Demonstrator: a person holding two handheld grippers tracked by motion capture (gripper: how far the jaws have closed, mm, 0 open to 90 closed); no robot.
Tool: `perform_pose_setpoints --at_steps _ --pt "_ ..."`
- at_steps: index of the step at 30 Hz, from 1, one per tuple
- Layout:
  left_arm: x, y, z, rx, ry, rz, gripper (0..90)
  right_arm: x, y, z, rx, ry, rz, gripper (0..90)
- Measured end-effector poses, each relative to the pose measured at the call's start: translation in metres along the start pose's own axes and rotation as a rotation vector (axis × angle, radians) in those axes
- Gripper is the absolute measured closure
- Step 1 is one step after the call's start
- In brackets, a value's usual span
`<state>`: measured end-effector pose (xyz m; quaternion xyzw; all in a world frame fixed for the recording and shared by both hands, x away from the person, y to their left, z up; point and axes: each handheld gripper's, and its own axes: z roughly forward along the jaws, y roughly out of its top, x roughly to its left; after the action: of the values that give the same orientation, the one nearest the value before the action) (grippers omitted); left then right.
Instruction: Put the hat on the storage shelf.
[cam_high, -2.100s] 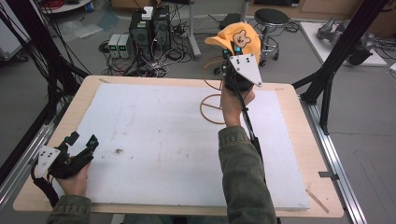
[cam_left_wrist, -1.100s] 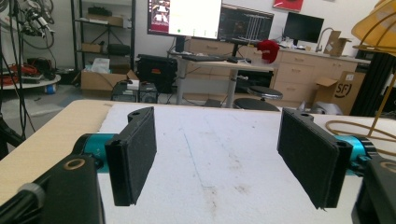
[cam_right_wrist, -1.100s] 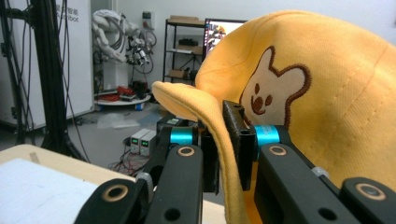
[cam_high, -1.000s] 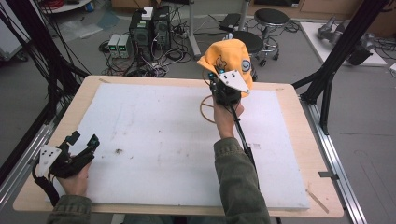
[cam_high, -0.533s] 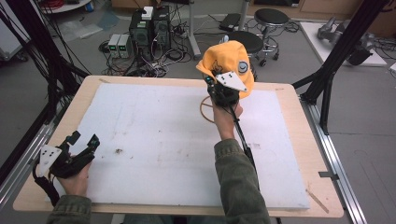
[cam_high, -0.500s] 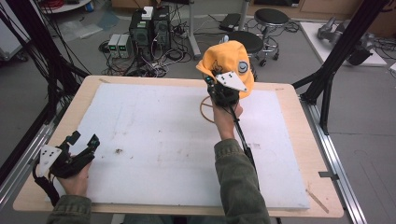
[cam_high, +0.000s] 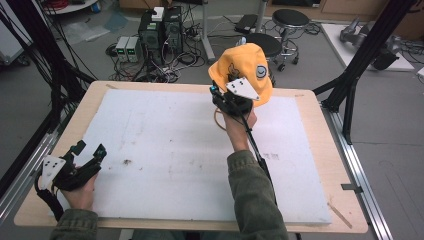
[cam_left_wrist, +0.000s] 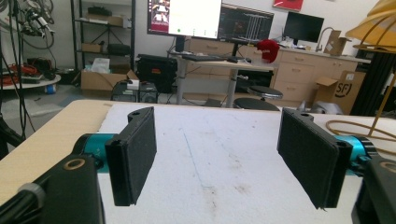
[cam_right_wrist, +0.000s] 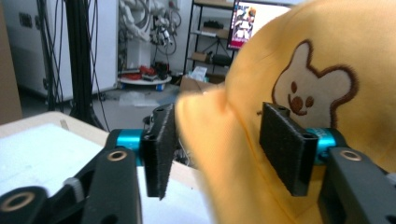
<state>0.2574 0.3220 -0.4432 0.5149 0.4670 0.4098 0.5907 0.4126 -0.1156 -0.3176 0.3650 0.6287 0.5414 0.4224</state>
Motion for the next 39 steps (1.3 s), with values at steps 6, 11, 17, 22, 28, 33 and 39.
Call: perform_pose_setpoints --at_steps 6,11,17,22,28,33,39 --pt "0.0 0.0 0.0 0.001 -0.003 0.0 28.5 -0.009 0.009 -0.011 -0.045 0.004 0.03 40.6" --pt "-0.001 0.0 0.0 0.001 -0.005 0.003 28.5 -0.015 0.014 -0.018 -0.07 -0.013 0.042 36.8" --pt "-0.001 0.0 0.0 0.001 -0.006 0.003 28.5 -0.024 0.019 -0.025 -0.093 -0.038 0.067 29.8" --pt "-0.001 0.0 0.0 0.002 -0.005 0.003 28.5 -0.031 0.022 -0.031 -0.098 -0.089 0.08 20.4" --pt "-0.002 0.0 0.0 0.002 -0.004 0.002 28.5 -0.044 0.025 -0.042 -0.096 -0.121 0.116 12.7" --pt "-0.002 0.0 0.0 0.002 -0.004 0.003 28.5 -0.055 0.027 -0.056 -0.112 -0.165 0.125 11.0" --pt "-0.002 0.0 0.0 0.003 -0.006 -0.001 28.5 -0.067 0.021 -0.075 -0.072 -0.25 0.125 10.5"
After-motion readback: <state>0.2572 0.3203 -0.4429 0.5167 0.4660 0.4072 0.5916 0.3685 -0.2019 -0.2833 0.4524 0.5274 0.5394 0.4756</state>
